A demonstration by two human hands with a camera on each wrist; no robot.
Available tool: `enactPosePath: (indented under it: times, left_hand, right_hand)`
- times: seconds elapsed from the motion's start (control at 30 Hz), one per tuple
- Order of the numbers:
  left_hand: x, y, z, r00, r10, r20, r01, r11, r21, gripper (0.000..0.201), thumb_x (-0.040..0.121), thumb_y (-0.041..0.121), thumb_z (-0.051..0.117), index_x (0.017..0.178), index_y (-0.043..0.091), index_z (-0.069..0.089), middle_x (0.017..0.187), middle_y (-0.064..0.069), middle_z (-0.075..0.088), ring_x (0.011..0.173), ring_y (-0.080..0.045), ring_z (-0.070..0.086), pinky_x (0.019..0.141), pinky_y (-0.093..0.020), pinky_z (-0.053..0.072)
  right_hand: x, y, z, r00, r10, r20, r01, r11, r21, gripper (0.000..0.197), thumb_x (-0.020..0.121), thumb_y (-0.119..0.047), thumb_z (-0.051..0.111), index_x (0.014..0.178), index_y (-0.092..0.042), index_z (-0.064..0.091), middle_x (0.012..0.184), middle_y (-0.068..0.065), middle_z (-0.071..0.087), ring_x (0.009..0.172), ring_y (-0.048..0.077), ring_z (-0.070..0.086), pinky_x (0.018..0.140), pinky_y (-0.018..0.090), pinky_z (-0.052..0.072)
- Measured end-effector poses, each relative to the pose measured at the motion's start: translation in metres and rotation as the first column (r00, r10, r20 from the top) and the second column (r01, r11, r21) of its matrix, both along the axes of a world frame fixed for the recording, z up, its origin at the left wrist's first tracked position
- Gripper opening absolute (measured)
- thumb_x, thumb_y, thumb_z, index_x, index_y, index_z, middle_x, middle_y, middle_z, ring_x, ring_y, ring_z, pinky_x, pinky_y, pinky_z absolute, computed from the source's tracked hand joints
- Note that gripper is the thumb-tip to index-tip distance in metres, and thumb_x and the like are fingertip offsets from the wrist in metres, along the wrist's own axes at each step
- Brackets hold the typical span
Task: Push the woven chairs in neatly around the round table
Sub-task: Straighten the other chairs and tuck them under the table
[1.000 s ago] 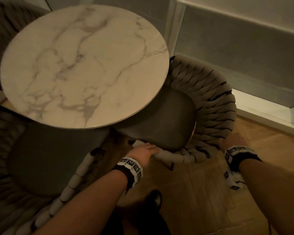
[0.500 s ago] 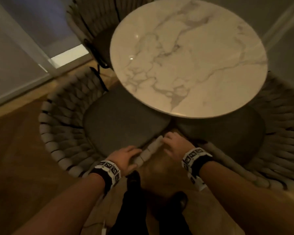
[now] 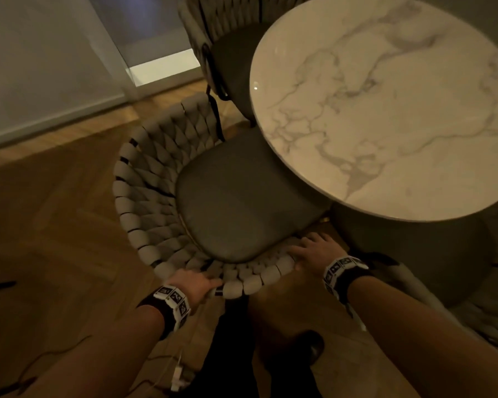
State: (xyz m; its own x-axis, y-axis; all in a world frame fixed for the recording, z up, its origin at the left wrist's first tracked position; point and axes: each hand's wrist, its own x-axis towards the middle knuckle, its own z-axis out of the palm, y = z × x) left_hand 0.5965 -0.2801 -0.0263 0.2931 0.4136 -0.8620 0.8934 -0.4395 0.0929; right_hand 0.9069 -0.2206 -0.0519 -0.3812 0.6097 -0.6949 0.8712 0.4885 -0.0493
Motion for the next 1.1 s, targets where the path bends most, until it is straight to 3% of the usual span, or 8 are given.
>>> enactPosePath:
  times: [0.2,0.37,0.6,0.7,0.8,0.9,1.0,1.1]
  left_hand:
    - [-0.007,0.013,0.002,0.999,0.037,-0.008,-0.036,0.996,0.078,0.059,0.091,0.016,0.05,0.142,0.037,0.03,0.141,0.0,0.048,0.125,-0.027,0.048,0.097,-0.045,0.046]
    - [-0.002,0.034,-0.002,1.0,0.009,0.009,-0.01,0.985,0.17,0.05,0.093,0.019,0.043,0.139,0.039,0.036,0.141,0.002,0.05,0.126,-0.027,0.048,0.103,-0.049,0.038]
    - [0.01,0.046,-0.012,0.996,0.037,0.085,-0.05,0.987,0.155,0.034,0.094,0.029,0.045,0.127,0.036,0.047,0.128,0.004,0.058,0.113,-0.023,0.056,0.094,-0.045,0.047]
    - [0.016,0.053,-0.011,0.995,0.032,0.094,-0.048,0.985,0.163,0.042,0.092,0.041,0.048,0.133,0.032,0.042,0.13,0.0,0.057,0.116,-0.024,0.056,0.098,-0.041,0.047]
    - [0.039,0.057,-0.006,0.993,0.046,0.108,-0.057,0.994,0.098,0.072,0.082,0.062,0.052,0.144,0.036,0.027,0.138,-0.002,0.051,0.123,-0.027,0.052,0.105,-0.041,0.042]
    - [0.075,0.057,-0.005,0.984,0.094,0.151,-0.107,0.991,0.083,0.085,0.073,0.068,0.054,0.145,0.042,0.017,0.14,-0.003,0.051,0.122,-0.026,0.054,0.104,-0.041,0.044]
    - [0.12,0.054,-0.005,0.964,0.196,0.178,-0.212,0.974,0.08,0.079,0.083,0.057,0.054,0.148,0.037,0.015,0.141,-0.009,0.049,0.122,-0.029,0.054,0.104,-0.04,0.045]
    - [0.154,0.051,-0.011,0.938,0.288,0.191,-0.308,0.947,0.086,0.067,0.093,0.051,0.043,0.149,0.029,0.015,0.14,-0.013,0.051,0.119,-0.03,0.056,0.102,-0.041,0.045]
  right_hand:
    - [-0.008,0.005,-0.002,0.997,-0.062,-0.05,0.063,0.997,0.038,0.045,0.095,-0.051,0.039,0.139,-0.042,0.031,0.144,0.003,0.041,0.137,0.029,0.027,0.114,0.05,0.021]
    - [0.0,0.016,-0.008,0.99,-0.133,-0.047,0.133,0.991,0.004,0.045,0.095,-0.05,0.039,0.139,-0.044,0.03,0.146,0.002,0.039,0.138,0.028,0.026,0.115,0.051,0.018]
    - [0.024,0.009,-0.006,0.969,-0.229,-0.095,0.237,0.968,0.078,0.047,0.097,-0.045,0.038,0.142,-0.047,0.023,0.154,-0.005,0.03,0.143,0.027,0.019,0.118,0.051,0.014]
    - [0.062,-0.009,0.012,0.874,-0.463,-0.146,0.48,0.871,0.107,0.057,0.094,-0.048,0.044,0.145,-0.042,0.022,0.155,-0.001,0.028,0.142,0.028,0.022,0.116,0.05,0.022]
    - [0.133,-0.053,0.03,0.658,-0.743,-0.123,0.753,0.645,0.13,0.065,0.09,-0.046,0.051,0.147,-0.033,0.023,0.15,0.007,0.033,0.136,0.031,0.033,0.11,0.047,0.034]
    - [0.206,-0.111,0.03,0.451,-0.892,-0.015,0.882,0.443,0.163,0.072,0.085,-0.052,0.057,0.146,-0.031,0.023,0.147,0.01,0.035,0.13,0.036,0.039,0.103,0.051,0.041]
    - [0.266,-0.162,0.02,0.336,-0.938,0.089,0.921,0.347,0.176,0.076,0.083,-0.059,0.055,0.146,-0.03,0.025,0.148,0.011,0.034,0.131,0.037,0.039,0.106,0.051,0.039]
    - [0.294,-0.185,0.02,0.333,-0.93,0.153,0.916,0.358,0.183,0.072,0.084,-0.067,0.046,0.145,-0.032,0.029,0.149,0.01,0.037,0.132,0.034,0.039,0.108,0.048,0.036]
